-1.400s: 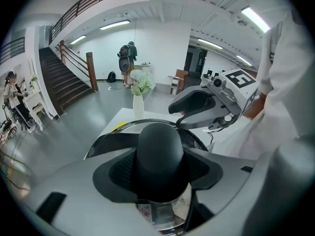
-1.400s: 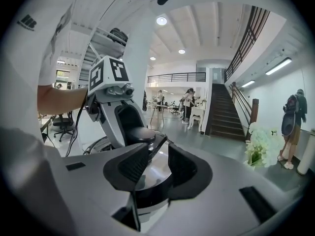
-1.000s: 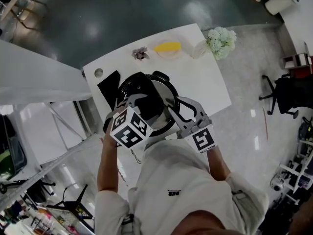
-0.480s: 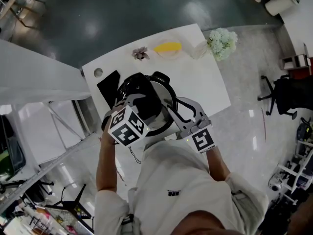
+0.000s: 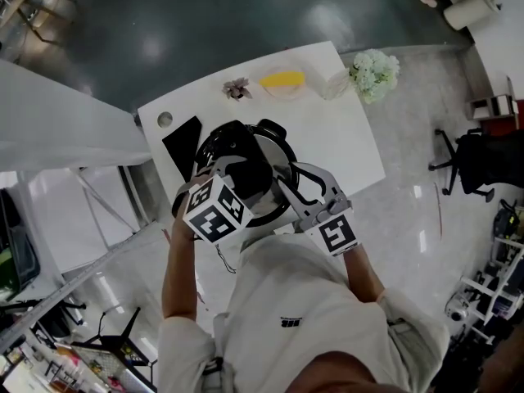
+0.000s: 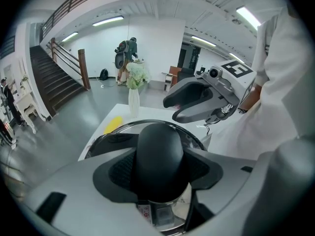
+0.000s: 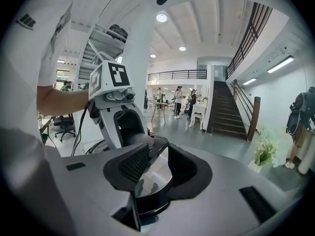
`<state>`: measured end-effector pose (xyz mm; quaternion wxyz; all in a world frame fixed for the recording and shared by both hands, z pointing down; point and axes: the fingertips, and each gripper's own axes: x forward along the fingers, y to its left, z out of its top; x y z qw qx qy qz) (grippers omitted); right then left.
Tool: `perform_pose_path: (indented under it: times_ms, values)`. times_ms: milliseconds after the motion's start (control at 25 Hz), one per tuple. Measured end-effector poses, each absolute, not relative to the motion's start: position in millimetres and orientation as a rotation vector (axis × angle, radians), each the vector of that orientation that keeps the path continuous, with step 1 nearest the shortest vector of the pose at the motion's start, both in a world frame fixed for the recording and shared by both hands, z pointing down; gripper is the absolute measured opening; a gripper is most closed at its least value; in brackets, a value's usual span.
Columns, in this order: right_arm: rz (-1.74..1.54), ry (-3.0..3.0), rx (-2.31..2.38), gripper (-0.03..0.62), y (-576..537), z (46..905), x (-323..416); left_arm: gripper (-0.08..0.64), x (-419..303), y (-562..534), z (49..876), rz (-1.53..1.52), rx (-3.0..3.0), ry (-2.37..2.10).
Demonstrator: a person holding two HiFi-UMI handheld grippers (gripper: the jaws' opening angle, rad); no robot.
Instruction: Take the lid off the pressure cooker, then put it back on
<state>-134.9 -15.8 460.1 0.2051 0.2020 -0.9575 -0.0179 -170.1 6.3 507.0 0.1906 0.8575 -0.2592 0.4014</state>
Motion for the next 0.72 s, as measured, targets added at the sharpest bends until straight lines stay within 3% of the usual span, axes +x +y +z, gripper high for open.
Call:
perform_pose_path:
  times_ms: [720]
  values:
    - [-0.060, -2.668, 0.568, 0.126, -11.6, 457.8, -138.7, 0.288, -170.6, 8.6, 514.7, 1.154, 2.359, -0.795]
